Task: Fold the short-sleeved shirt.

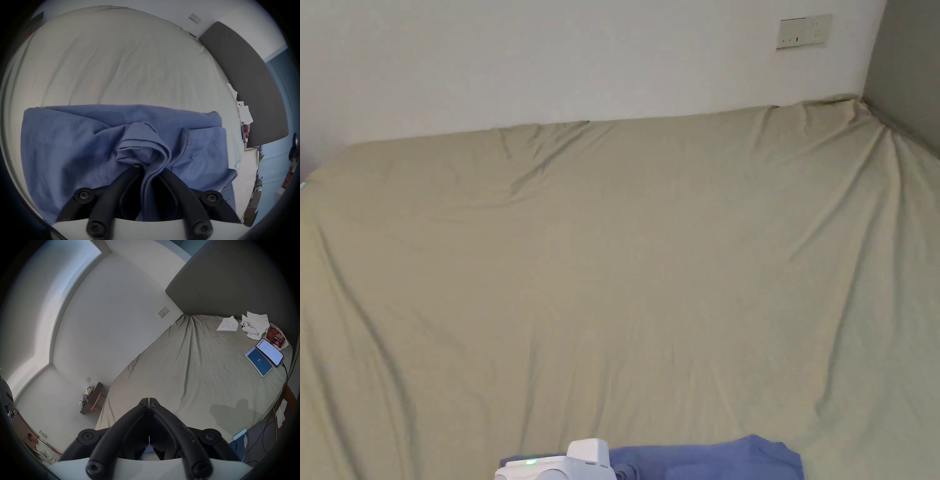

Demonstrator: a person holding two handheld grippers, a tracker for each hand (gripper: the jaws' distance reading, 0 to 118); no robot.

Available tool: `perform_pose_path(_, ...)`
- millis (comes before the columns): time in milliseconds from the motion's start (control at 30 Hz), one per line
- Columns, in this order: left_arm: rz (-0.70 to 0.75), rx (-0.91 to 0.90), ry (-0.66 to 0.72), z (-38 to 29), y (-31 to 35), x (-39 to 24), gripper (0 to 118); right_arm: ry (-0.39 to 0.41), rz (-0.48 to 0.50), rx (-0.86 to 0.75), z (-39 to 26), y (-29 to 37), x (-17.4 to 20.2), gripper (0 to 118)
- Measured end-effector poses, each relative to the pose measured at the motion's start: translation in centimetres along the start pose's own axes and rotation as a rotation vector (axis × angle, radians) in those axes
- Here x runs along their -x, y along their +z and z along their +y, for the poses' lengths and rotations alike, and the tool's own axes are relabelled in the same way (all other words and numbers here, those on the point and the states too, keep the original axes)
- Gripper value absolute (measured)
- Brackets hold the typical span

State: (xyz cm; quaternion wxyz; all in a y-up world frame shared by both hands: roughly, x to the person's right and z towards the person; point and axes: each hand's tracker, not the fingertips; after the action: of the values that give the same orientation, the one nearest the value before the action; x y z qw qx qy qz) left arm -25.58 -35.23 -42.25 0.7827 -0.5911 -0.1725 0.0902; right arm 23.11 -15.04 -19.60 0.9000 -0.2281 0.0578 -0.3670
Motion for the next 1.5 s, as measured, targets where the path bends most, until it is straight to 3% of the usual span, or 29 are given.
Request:
perform_pose_path(67, -0.077, -0.019, 0.084, -0.3, 0.2, 0.9, 15, 0.001, -0.014, -0.001, 0.0, 0.4, -0.6, 0)
perform_pose_path(100, -0.114, -0.018, 0.101, -0.3, 0.4, 1.7, 39, 0.001, -0.02, -0.003, -0.1, 0.5, -0.7, 0)
perform_pose_path(167, -0.298, -0.015, 0.181, -0.7, 1.5, 3.3, 101, -0.006, -0.021, -0.006, -0.2, 0.6, -1.1, 0)
perform_pose_path(200, -0.368, -0.027, 0.26, -1.2, 2.3, 4.1, 118, -0.013, -0.021, -0.009, -0.3, 0.6, -1.3, 0)
perform_pose_path(333, -0.564, -0.251, 0.36, -4.6, 7.3, 7.7, 118, -0.024, -0.017, -0.007, -0.6, 0.3, -1.4, 0)
perform_pose_path(433, -0.429, -0.282, 0.413, -5.5, 8.2, 10.4, 118, -0.027, -0.02, 0.006, -0.6, -0.2, -1.7, 0)
perform_pose_path(467, -0.413, -0.266, 0.413, -5.8, 8.1, 10.9, 117, -0.027, -0.023, 0.01, -0.6, -0.4, -1.7, 0)
perform_pose_path(500, -0.42, -0.253, 0.409, -6.0, 7.9, 11.1, 104, -0.029, -0.024, 0.012, -0.6, -0.5, -1.8, 0)
perform_pose_path(533, -0.415, -0.236, 0.388, -6.1, 7.5, 10.9, 78, -0.033, -0.024, 0.015, -0.7, -0.5, -1.8, 0)
perform_pose_path(567, -0.394, -0.222, 0.345, -5.1, 6.1, 10.4, 28, -0.037, -0.023, 0.015, -0.8, -0.6, -1.8, 0)
perform_pose_path(600, -0.338, -0.197, 0.287, -4.8, 5.3, 9.3, 4, -0.041, -0.022, 0.018, -0.9, -0.7, -1.8, 0)
perform_pose_path(633, -0.3, -0.179, 0.249, -4.7, 4.4, 8.3, 3, -0.043, -0.024, 0.02, -0.9, -0.7, -1.8, 0)
perform_pose_path(733, -0.414, -0.029, 0.216, -4.0, 0.3, 4.6, 3, -0.047, -0.037, 0.022, -1.0, -0.6, -2.0, 0)
perform_pose_path(867, -0.356, -0.021, 0.032, -2.9, -3.0, -1.2, 1, -0.057, -0.051, 0.018, -1.0, -0.2, -2.2, 0)
perform_pose_path(933, -0.36, -0.028, 0.044, -2.9, -4.3, -2.4, 1, -0.054, -0.056, 0.017, -0.9, 0.0, -2.2, 0)
perform_pose_path(1100, -0.359, -0.065, 0.009, -3.2, -1.5, -2.4, 0, -0.052, -0.054, 0.007, -0.8, 0.1, -2.1, 0)
perform_pose_path(1200, -0.352, -0.182, 0.031, -3.8, 3.2, 0.0, 0, -0.046, -0.047, 0.009, -0.6, -0.3, -1.7, 0)
perform_pose_path(1333, -0.3, -0.357, 0.192, -4.8, 10.2, 7.7, 0, -0.029, -0.024, 0.02, -0.5, -1.3, -1.0, 0)
perform_pose_path(1433, -0.188, -0.379, 0.278, -5.2, 12.1, 13.5, 0, -0.017, -0.008, 0.039, -0.7, -2.4, -0.3, 0)
perform_pose_path(1500, -0.251, -0.362, 0.336, -5.4, 11.7, 16.4, 3, -0.012, -0.004, 0.047, -1.0, -3.0, 0.2, 0)
